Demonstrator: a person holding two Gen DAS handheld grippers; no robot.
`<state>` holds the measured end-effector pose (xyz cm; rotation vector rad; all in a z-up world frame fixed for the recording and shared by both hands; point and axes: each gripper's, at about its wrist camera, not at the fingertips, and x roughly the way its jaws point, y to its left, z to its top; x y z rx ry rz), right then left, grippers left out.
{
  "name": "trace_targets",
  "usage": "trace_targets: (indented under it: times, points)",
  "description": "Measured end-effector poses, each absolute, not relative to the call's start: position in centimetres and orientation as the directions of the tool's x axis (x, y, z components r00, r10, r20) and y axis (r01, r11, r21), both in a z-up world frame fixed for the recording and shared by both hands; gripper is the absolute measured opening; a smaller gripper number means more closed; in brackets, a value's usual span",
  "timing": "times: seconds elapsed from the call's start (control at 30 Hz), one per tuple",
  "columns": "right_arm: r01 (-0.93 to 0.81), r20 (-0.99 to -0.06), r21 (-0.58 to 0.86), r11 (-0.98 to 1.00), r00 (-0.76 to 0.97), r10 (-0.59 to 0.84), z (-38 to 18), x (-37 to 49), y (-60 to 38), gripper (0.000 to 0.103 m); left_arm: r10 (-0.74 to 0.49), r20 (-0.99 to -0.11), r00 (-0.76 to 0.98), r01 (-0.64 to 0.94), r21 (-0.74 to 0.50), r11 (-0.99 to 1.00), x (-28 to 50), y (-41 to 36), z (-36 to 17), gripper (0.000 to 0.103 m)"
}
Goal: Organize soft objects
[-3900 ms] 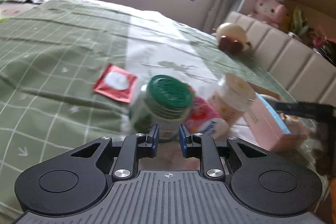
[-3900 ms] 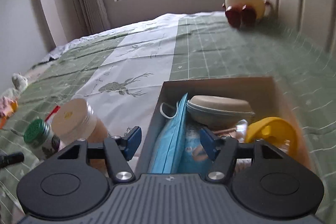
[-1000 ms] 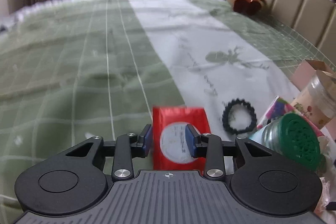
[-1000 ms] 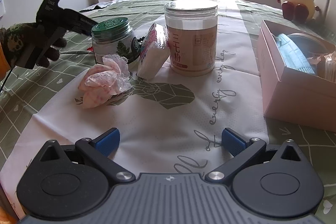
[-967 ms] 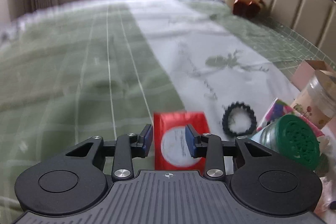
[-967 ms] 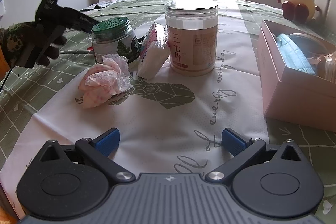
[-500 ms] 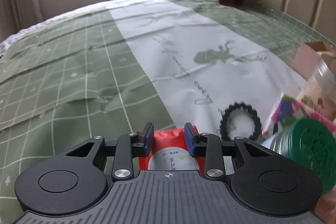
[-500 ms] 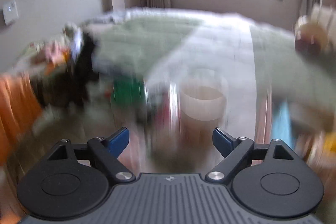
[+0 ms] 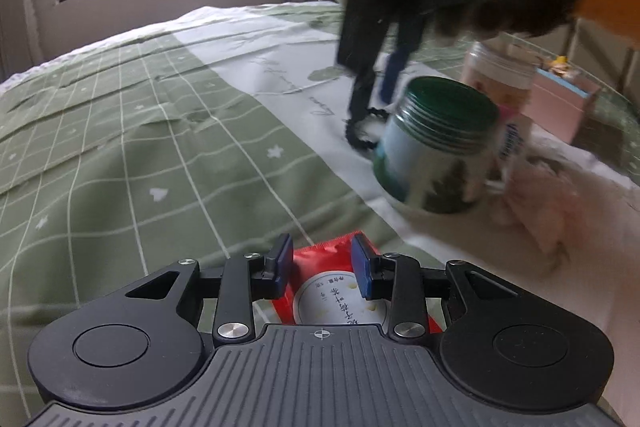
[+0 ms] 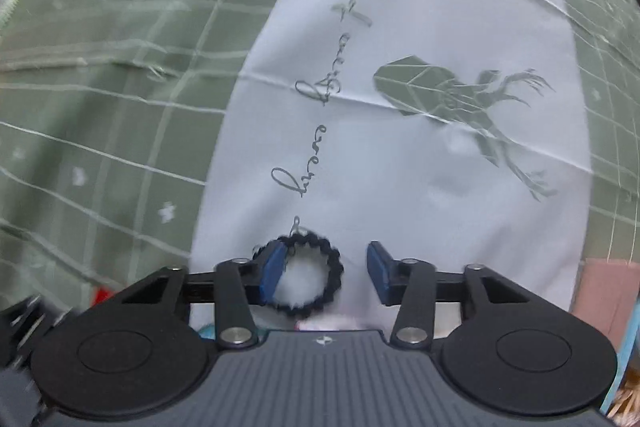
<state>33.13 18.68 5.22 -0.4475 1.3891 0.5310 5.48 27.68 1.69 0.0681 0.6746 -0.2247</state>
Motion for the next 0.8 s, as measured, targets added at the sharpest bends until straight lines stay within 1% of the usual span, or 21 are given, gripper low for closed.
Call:
trace_targets:
  times: [0.03, 0.13, 0.23, 0.33, 0.4, 0.47, 0.53, 0.63, 0.7, 0.73, 0.8]
  points:
    - [-0.605, -0.990, 0.013, 0.796, 0.105, 0.095, 5.3, 32.7, 19.1, 0.006, -0.188, -0.625, 0.757, 0.232, -0.012, 0.973, 5.2, 27.7, 1.7, 0.035]
    - [-0.626, -0.960, 0.077, 0.776, 0.162, 0.226, 8.8, 30.2, 18.6, 0.006, -0.196, -0.622, 0.758, 0.233, -0.022, 0.972, 4.4, 27.5, 1.7, 0.035]
    - [-0.651, -0.880, 0.155, 0.743, 0.251, 0.404, 15.2, 26.6, 15.1, 0.006, -0.210, -0.618, 0.757, 0.234, -0.043, 0.971, 3.5, 26.9, 1.7, 0.035]
    - [-0.677, -0.799, 0.182, 0.713, 0.321, 0.508, 19.7, 22.2, 10.0, 0.006, -0.238, -0.614, 0.753, 0.244, -0.076, 0.967, 2.4, 25.6, 1.8, 0.035]
    - [-0.684, -0.766, 0.218, 0.696, 0.322, 0.557, 20.6, 19.6, 6.1, 0.006, -0.264, -0.614, 0.744, 0.256, -0.103, 0.961, 1.5, 24.1, 1.8, 0.035]
    - [-0.671, -0.753, 0.247, 0.699, 0.321, 0.574, 19.9, 17.3, 2.3, 0.006, -0.286, -0.616, 0.734, 0.272, -0.120, 0.955, 0.6, 22.6, 1.9, 0.035]
    - [-0.645, -0.757, 0.259, 0.719, 0.327, 0.566, 17.9, 15.4, -1.4, 0.006, -0.310, -0.619, 0.721, 0.298, -0.128, 0.946, -0.4, 20.7, 1.9, 0.035]
    - [-0.581, -0.782, 0.261, 0.771, 0.340, 0.522, 12.7, 13.3, -5.7, 0.006, -0.308, -0.622, 0.720, 0.319, -0.097, 0.943, -1.6, 17.8, 1.9, 0.036]
    - [-0.536, -0.793, 0.250, 0.807, 0.365, 0.488, 9.2, 12.1, -7.8, 0.006, -0.260, -0.628, 0.733, 0.278, -0.072, 0.958, -2.0, 16.9, 2.2, 0.037]
    - [-0.537, -0.791, 0.239, 0.809, 0.375, 0.483, 8.0, 11.4, -8.7, 0.008, -0.233, -0.627, 0.744, 0.244, -0.070, 0.967, -2.1, 16.8, 2.4, 0.037]
    - [-0.561, -0.772, 0.183, 0.807, 0.426, 0.471, 6.0, 9.6, -9.8, 0.012, -0.143, -0.602, 0.786, 0.135, -0.059, 0.989, -2.9, 17.1, 3.1, 0.037]
